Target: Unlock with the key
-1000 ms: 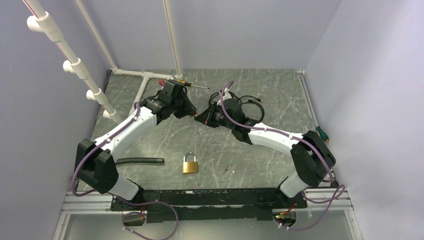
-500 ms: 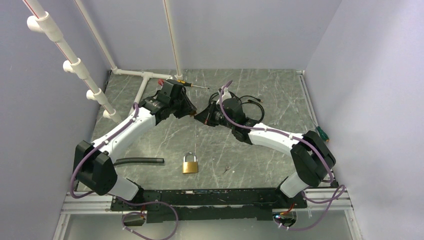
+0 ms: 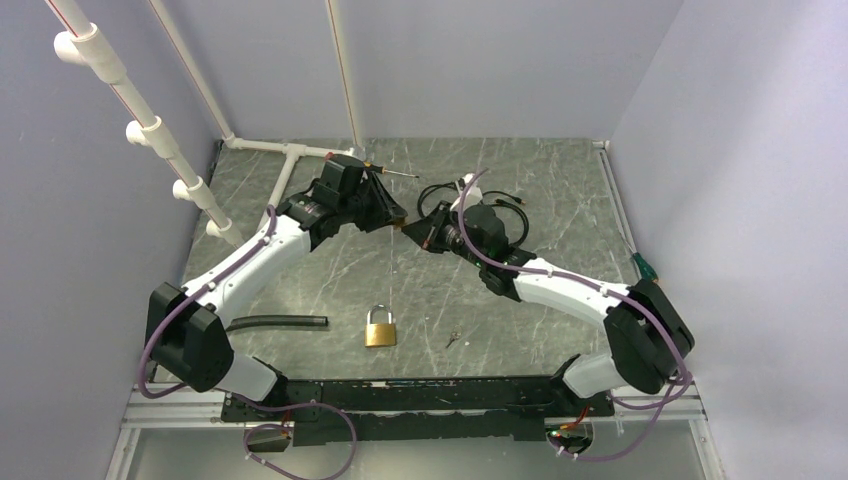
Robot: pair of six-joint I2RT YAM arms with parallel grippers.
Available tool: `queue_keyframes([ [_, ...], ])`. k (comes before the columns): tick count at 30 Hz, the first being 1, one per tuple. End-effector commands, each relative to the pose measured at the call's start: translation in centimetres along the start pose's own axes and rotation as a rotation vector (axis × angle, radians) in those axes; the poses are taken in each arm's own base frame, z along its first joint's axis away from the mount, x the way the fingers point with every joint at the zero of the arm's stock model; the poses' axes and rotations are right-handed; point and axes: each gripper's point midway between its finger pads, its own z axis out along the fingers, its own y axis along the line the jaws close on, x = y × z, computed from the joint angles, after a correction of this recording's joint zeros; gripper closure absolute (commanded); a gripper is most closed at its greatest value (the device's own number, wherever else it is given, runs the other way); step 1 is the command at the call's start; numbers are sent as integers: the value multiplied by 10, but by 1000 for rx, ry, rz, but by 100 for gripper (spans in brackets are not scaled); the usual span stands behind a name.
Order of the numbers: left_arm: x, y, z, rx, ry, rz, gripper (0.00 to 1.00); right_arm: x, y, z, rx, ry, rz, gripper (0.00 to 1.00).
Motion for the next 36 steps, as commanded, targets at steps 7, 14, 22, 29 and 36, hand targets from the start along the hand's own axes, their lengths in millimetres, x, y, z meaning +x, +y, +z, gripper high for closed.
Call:
queue_keyframes([
  [7,30,-13,-1,42,165,-96,100,-87,17,-23,-35,-427,-60,100],
  [14,38,-21,6,78,208,-176,100,-87,26,-33,-122,-481,-108,100],
  [22,31,-5,13,-4,155,-201,100,-75,33,-36,-140,-397,-203,79],
  [29,22,0,22,-11,116,-224,100,-48,37,-50,-168,-247,-276,41],
  [36,15,-1,20,-5,86,-220,100,-28,18,-66,-92,-154,-257,46],
])
